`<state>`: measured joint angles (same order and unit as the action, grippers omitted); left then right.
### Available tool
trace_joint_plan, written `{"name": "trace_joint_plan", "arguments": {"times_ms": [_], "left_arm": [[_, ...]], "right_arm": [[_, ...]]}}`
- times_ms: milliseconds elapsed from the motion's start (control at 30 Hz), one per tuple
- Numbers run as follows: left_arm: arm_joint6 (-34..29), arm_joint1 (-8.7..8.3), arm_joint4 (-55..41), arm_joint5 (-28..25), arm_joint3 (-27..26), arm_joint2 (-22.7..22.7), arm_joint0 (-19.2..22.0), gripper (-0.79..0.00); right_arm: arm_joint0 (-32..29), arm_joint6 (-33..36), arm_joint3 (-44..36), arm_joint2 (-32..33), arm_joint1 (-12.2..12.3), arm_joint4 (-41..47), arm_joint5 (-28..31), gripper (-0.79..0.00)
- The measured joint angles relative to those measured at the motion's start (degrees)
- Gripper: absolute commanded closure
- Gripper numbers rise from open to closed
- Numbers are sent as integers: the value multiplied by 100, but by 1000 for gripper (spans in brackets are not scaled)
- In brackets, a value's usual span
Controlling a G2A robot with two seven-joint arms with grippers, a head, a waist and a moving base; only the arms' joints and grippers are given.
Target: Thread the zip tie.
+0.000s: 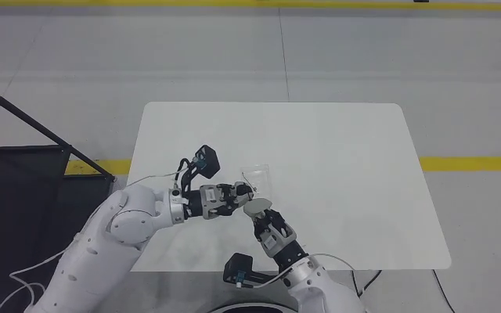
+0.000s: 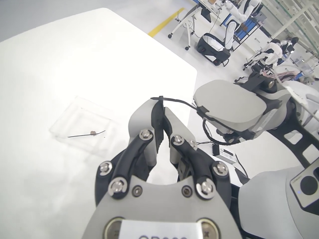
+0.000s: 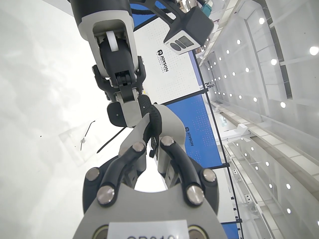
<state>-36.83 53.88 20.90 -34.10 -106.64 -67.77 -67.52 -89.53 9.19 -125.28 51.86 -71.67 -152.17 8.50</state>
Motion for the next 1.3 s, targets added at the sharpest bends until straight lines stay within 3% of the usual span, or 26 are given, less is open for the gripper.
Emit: {"name": "trace_joint_plan", "arguments": {"times_ms": [733,1300], "left_arm": [[1739,54,2620,560,-729,-149,-744,0],[2230,120,3734,817,-1019,7,-1032,0]], "right_arm": [[-21,61,2,13,-49,-33,16,0],[-17,81,32,39,-90,-27,-80,0]]}}
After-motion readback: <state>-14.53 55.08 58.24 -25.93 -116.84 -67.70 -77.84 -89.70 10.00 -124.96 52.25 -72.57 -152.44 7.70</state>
